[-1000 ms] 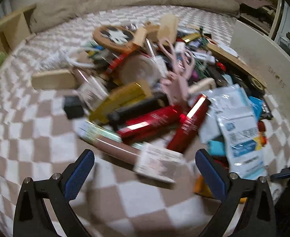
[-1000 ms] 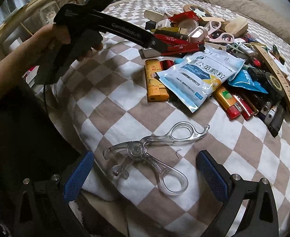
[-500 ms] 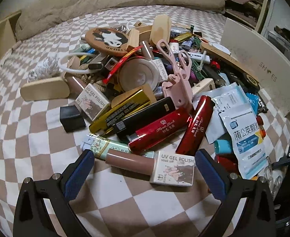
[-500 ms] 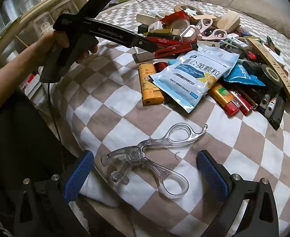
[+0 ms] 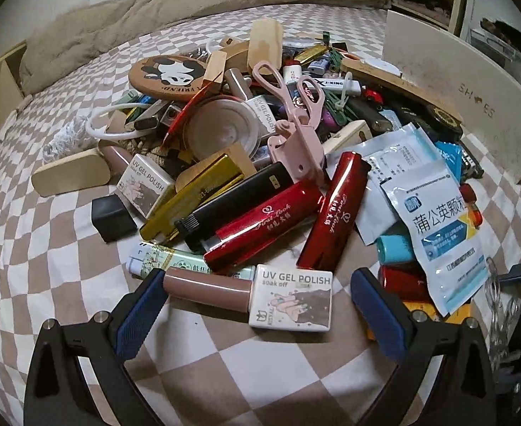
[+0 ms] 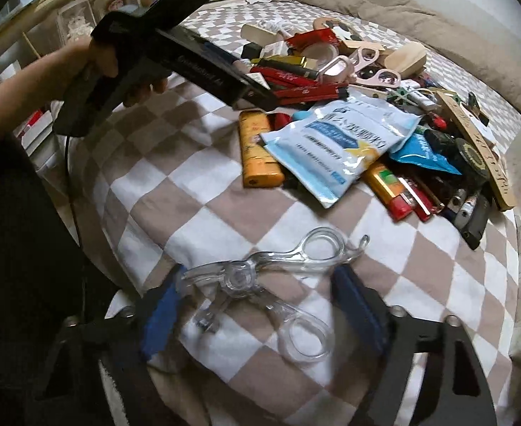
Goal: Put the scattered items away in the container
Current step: 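Close the right gripper on the clear scissors while the left gripper grasps the UV gel polish bottle, then carry the scissors and the polish bottle with both grippers over the white box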
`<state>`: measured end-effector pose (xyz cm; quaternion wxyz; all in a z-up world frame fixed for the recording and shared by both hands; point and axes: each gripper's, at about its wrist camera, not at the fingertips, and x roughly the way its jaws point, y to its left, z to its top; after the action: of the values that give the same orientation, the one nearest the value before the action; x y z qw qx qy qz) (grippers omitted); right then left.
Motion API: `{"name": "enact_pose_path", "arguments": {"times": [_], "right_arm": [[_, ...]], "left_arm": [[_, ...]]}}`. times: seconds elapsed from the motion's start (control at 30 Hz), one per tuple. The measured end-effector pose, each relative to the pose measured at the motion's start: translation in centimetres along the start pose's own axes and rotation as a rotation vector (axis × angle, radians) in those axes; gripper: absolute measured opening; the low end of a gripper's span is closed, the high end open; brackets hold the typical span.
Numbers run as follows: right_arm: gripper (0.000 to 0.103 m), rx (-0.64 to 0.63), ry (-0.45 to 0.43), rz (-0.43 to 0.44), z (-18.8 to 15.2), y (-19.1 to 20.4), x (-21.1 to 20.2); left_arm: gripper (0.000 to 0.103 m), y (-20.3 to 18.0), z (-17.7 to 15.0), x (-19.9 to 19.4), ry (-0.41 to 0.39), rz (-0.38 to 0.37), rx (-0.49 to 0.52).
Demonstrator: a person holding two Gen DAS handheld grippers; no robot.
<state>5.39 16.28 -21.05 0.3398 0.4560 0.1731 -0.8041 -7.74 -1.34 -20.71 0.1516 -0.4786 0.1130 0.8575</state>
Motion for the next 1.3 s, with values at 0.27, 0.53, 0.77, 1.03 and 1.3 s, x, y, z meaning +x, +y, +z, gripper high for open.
{"name": "enact_pose_path", "arguments": {"times": [0.27, 0.53, 0.77, 1.03, 1.3], "right_arm": [[0.060, 0.035, -0.026, 0.032, 0.6, -1.5, -0.9], [0.054, 0.083, -0.049, 0.079, 0.8, -2.7, -1.4], [0.051, 0.127, -0.070, 0.084, 1.0, -4.1, -2.0], [0.051, 0.197, -0.101, 0.115, 1.1, -5.6, -2.5], [0.051, 0.209, -0.105, 0.124, 1.2, -5.9, -2.6]], "left_arm": [[0.092, 0.5, -0.1, -0.2, -0.016, 0.002, -0.030], [0.089, 0.2, -0.3, -0.3, -0.023, 0.011, -0.001], [0.091, -0.2, -0.8, -0.1, -0.016, 0.032, 0.053], [0.094, -0.1, -1.0, 0.0, -0.008, 0.037, 0.045], [0.089, 0.0, -1.0, 0.0, -0.002, 0.028, 0.015]]}}
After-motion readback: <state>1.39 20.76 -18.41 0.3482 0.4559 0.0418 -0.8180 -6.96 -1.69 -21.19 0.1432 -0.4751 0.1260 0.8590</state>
